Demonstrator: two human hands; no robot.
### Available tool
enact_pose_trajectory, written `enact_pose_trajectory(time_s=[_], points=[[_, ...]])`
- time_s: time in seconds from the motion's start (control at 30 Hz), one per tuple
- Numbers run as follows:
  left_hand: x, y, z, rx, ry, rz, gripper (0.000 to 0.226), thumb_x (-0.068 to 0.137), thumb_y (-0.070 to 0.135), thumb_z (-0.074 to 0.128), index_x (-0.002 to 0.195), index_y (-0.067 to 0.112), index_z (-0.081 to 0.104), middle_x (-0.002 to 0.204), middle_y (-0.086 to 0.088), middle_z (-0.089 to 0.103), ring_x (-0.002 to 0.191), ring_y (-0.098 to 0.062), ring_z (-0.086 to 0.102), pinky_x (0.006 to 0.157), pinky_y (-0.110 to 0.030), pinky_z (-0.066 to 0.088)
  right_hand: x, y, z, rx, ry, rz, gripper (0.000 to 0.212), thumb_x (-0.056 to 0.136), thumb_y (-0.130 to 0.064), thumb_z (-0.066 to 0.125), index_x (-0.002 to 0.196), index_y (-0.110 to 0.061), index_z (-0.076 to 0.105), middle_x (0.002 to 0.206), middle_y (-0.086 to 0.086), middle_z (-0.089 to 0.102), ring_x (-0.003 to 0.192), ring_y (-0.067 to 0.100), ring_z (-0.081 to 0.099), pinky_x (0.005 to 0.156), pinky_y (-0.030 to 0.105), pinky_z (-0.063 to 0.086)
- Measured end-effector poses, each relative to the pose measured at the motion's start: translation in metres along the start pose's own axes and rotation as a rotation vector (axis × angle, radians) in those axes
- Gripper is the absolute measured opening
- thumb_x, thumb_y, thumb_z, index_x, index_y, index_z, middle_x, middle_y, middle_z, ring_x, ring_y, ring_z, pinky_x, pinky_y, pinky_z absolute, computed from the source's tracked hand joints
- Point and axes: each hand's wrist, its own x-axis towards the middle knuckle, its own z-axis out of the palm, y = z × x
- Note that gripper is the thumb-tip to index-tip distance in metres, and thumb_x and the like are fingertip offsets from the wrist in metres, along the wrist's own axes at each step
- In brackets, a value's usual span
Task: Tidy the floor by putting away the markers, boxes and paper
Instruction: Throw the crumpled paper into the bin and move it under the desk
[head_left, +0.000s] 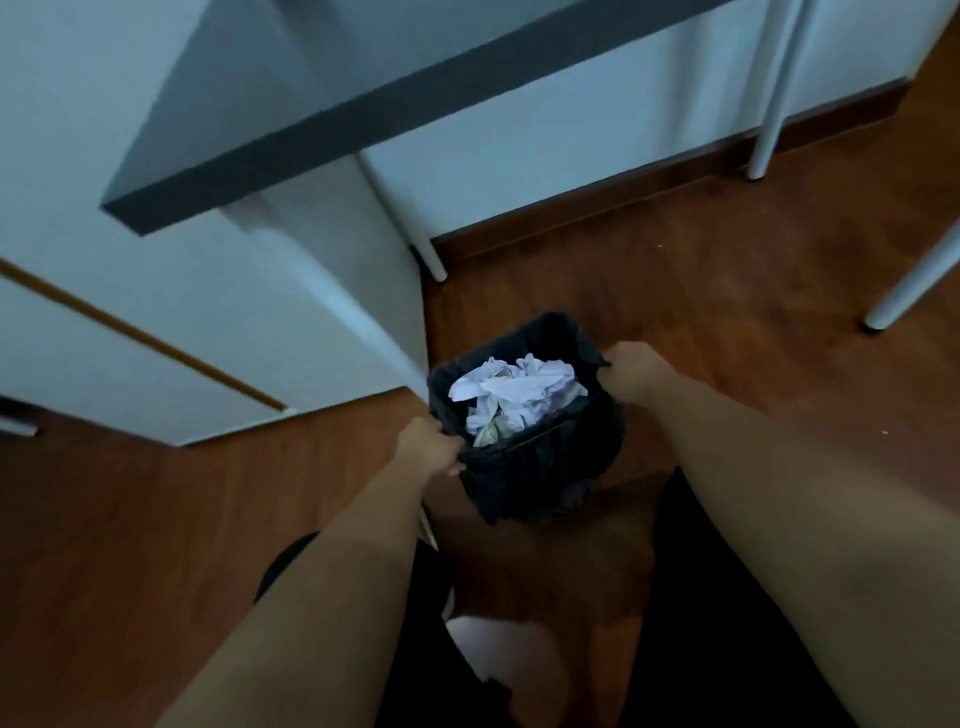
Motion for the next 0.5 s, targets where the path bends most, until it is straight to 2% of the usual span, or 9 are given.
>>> enact_pose_trajectory(time_s=[0.17, 0.3, 0.37, 0.43, 0.5], points=[[0.007, -0.078, -0.080, 0.006, 0.095, -0.087, 0.007, 0.082, 0.004, 0.063, 0.079, 0.002, 0.069, 0.075, -0.016, 0.072, 0.066, -0.030, 0.073, 0.066, -0.041, 0.063, 0.002, -0.082, 0.077, 0.007, -0.111, -0.051, 0.032, 0.090, -0.013, 0.048, 0.059, -0.012, 0.045, 0.078, 0.011, 0.055, 0.078, 0.027, 0.057, 0.066, 0.028, 0.043], [0.016, -0.137, -0.130, -0.041, 0.182, -0.184, 0.013, 0.083, 0.002, 0.065, 0.072, 0.010, 0.066, 0.078, -0.017, 0.070, 0.058, -0.029, 0.069, 0.055, -0.036, 0.062, 0.014, -0.144, 0.135, -0.029, -0.162, -0.095, 0.031, 0.093, -0.013, 0.048, 0.062, -0.011, 0.044, 0.087, 0.013, 0.055, 0.084, 0.029, 0.057, 0.067, 0.027, 0.039], [0.022, -0.164, -0.152, -0.082, 0.231, -0.216, 0.017, 0.084, 0.000, 0.063, 0.071, 0.011, 0.064, 0.080, -0.017, 0.069, 0.060, -0.031, 0.069, 0.054, -0.035, 0.061, 0.022, -0.177, 0.160, -0.060, -0.176, -0.112, 0.020, 0.093, -0.015, 0.048, 0.078, -0.006, 0.055, 0.101, 0.017, 0.061, 0.096, 0.033, 0.061, 0.073, 0.027, 0.043], [0.030, -0.183, -0.172, -0.114, 0.270, -0.231, 0.013, 0.085, 0.000, 0.061, 0.075, 0.008, 0.065, 0.085, -0.016, 0.068, 0.061, -0.029, 0.068, 0.047, -0.030, 0.058, 0.029, -0.203, 0.182, -0.067, -0.161, -0.123, 0.023, 0.094, -0.016, 0.047, 0.100, -0.002, 0.063, 0.113, 0.020, 0.062, 0.103, 0.035, 0.060, 0.081, 0.031, 0.049], [0.040, -0.196, -0.188, -0.141, 0.312, -0.225, 0.008, 0.086, 0.001, 0.060, 0.085, 0.005, 0.067, 0.088, -0.017, 0.068, 0.064, -0.029, 0.067, 0.049, -0.029, 0.058, 0.037, -0.225, 0.198, -0.056, -0.147, -0.132, 0.024, 0.094, -0.017, 0.045, 0.101, -0.003, 0.063, 0.114, 0.022, 0.062, 0.103, 0.037, 0.060, 0.084, 0.035, 0.051]])
